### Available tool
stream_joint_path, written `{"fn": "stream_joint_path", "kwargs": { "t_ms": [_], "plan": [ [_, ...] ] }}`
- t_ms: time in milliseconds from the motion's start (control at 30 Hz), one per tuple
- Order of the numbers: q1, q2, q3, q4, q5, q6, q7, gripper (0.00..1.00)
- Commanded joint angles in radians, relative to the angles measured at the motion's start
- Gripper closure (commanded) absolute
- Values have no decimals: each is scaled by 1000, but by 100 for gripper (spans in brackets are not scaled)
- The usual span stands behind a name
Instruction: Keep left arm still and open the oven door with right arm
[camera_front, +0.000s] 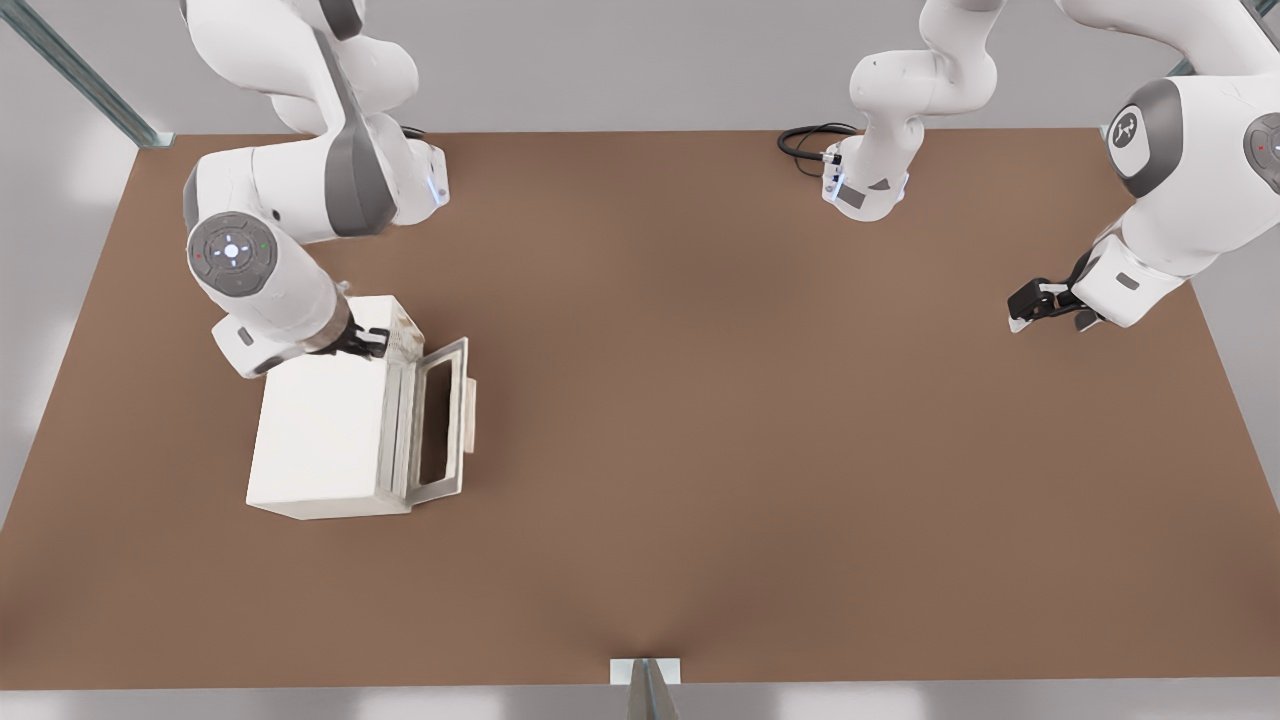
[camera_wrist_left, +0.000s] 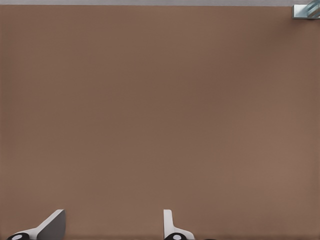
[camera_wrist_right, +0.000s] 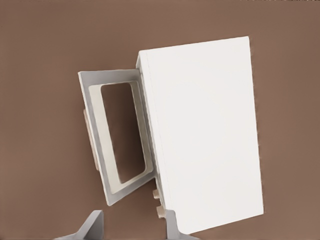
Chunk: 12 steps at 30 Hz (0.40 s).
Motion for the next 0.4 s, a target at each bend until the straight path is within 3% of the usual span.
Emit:
{"fn": "stream_joint_path", "kwargs": {
  "t_ms": [0,367],
  "plan": [
    [-2,-4,-5,7,76,30,-275,0],
    [-74,8,-5,50,70,30,-289,0]
  ]
}}
